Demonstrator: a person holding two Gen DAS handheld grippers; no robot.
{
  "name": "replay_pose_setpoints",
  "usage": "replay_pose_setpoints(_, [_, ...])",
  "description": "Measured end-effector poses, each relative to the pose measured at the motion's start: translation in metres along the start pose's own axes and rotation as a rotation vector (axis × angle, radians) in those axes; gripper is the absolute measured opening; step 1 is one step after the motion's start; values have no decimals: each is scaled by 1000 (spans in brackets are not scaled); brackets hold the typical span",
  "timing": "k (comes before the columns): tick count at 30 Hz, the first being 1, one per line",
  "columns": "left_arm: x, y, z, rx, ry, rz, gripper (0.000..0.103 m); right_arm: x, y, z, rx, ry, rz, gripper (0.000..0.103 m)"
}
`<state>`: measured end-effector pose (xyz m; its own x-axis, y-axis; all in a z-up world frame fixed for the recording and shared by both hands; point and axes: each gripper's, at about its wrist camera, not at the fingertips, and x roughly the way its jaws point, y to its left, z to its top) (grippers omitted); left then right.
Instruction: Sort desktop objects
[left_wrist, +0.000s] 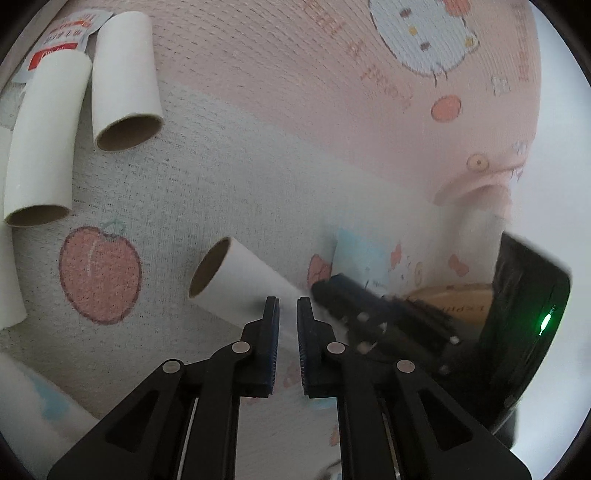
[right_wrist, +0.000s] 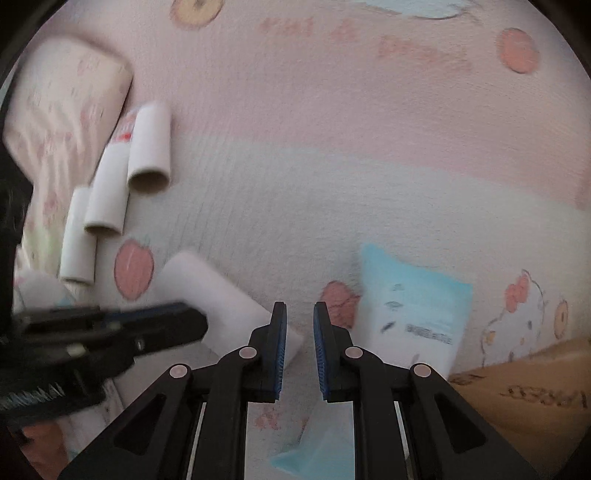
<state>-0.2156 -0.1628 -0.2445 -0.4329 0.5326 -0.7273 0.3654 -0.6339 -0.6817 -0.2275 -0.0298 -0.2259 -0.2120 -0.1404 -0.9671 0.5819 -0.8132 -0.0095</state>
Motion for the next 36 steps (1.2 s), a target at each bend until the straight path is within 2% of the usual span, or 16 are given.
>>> replay_pose_setpoints(5, [0, 9, 7, -62, -14, -47, 11, 5, 8, -6, -40, 40, 52, 12])
replay_pose_setpoints(12, [5, 13, 13, -92, 1, -89, 11, 9, 4, -11, 68, 47, 113, 12])
replay_pose_setpoints(15, [4, 10, 13, -73, -3, -71, 12, 5, 4, -13, 82, 50, 119, 12])
replay_pose_setpoints(16, [2, 7, 13, -61, -14, -58, 17, 3, 2, -13, 95, 49, 127, 12])
replay_pose_setpoints(19, [-12, -6, 11, 18, -87, 11, 44, -6, -5, -13, 147, 36, 137, 13])
replay_pose_setpoints(20, [-14, -9, 10, 42, -101, 41, 46, -9, -6, -13, 154, 32, 136, 13])
replay_pose_setpoints(23, [-15, -14, 8, 74, -107, 109, 47, -15, -6, -12, 155, 28, 138, 13])
replay_pose_setpoints(28, [-17, -4, 10, 20, -103, 122, 48, -18, -3, -20, 124, 27, 165, 14])
replay_pose_setpoints(31, [-13, 7, 11, -37, -73, 123, 48, -15, 0, -17, 132, 34, 206, 15])
replay_pose_setpoints(36, [-1, 8, 12, -36, -26, 123, 48, -13, 5, -18, 125, 27, 238, 16])
